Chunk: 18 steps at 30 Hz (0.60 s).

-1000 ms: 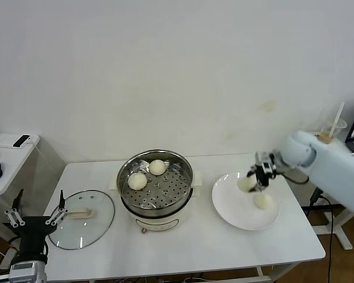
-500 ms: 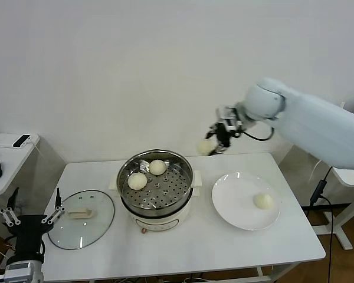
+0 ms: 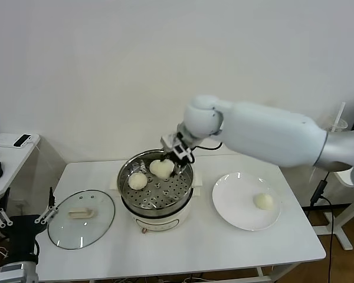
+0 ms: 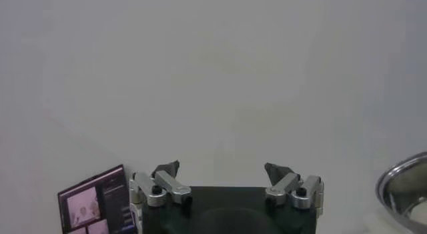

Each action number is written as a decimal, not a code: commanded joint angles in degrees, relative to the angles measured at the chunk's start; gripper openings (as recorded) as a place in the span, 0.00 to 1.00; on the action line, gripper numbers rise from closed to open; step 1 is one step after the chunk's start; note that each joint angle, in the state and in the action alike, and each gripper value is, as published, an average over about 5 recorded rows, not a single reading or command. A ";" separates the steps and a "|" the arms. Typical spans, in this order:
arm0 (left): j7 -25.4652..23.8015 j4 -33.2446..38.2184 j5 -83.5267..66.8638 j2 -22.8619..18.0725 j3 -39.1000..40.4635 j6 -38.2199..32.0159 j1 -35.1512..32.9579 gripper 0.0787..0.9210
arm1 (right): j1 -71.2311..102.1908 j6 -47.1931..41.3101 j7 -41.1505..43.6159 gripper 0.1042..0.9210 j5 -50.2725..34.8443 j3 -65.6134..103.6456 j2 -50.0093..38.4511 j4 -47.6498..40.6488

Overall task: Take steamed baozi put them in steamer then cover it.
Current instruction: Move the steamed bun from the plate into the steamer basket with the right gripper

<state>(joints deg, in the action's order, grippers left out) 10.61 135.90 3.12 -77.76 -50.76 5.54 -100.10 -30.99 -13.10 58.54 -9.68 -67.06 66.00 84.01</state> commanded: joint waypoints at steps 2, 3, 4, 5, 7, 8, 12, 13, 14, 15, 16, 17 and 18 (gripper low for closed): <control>0.01 0.79 -0.09 -0.45 -0.81 0.11 -0.28 0.88 | 5.09 12.47 -2.52 0.58 13.40 -3.77 4.30 -2.51; 0.01 0.92 -0.08 -0.55 -0.83 0.12 -0.34 0.88 | 5.72 13.44 -3.01 0.58 14.06 -3.75 4.38 -3.07; 0.01 1.02 -0.07 -0.63 -0.85 0.12 -0.39 0.88 | 6.22 14.20 -3.39 0.58 14.64 -3.70 4.48 -3.37; 0.01 1.09 -0.05 -0.72 -0.87 0.12 -0.43 0.88 | 6.66 14.93 -3.77 0.58 15.32 -3.61 4.63 -3.61; 0.02 1.11 -0.01 -0.85 -0.88 0.11 -0.50 0.88 | 7.20 15.91 -4.30 0.58 16.24 -3.40 4.97 -3.87; 0.02 1.08 0.01 -0.91 -0.87 0.09 -0.50 0.88 | 7.33 16.31 -4.50 0.58 16.42 -3.28 5.24 -3.94; 0.06 0.95 0.02 -1.06 -0.85 0.06 -0.38 0.88 | 7.26 17.35 -4.67 0.58 16.57 -3.35 6.41 -4.06; 0.07 0.93 0.01 -1.09 -0.85 0.06 -0.33 0.88 | 7.22 17.64 -4.58 0.58 16.67 -3.53 6.70 -4.13; 0.08 0.93 0.00 -1.13 -0.85 0.06 -0.29 0.88 | 7.22 17.90 -4.50 0.58 16.65 -3.70 6.98 -4.25; 0.10 0.94 0.00 -1.17 -0.85 0.05 -0.25 0.88 | 7.24 18.15 -4.43 0.58 16.53 -3.88 7.28 -4.39; 0.12 0.96 0.00 -1.21 -0.86 0.04 -0.25 0.88 | 7.28 18.34 -4.38 0.58 16.37 -4.00 7.52 -4.52; 0.13 1.00 0.01 -1.25 -0.86 0.03 -0.27 0.88 | 7.31 18.51 -4.36 0.58 16.17 -4.08 7.72 -4.62; 0.15 1.03 0.01 -1.28 -0.87 0.02 -0.31 0.88 | 7.33 18.64 -4.32 0.58 15.95 -4.14 7.88 -4.68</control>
<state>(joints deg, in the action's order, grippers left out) 10.72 136.80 3.14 -78.95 -51.49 5.61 -100.34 -25.18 1.29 54.98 3.54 -70.21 71.84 80.35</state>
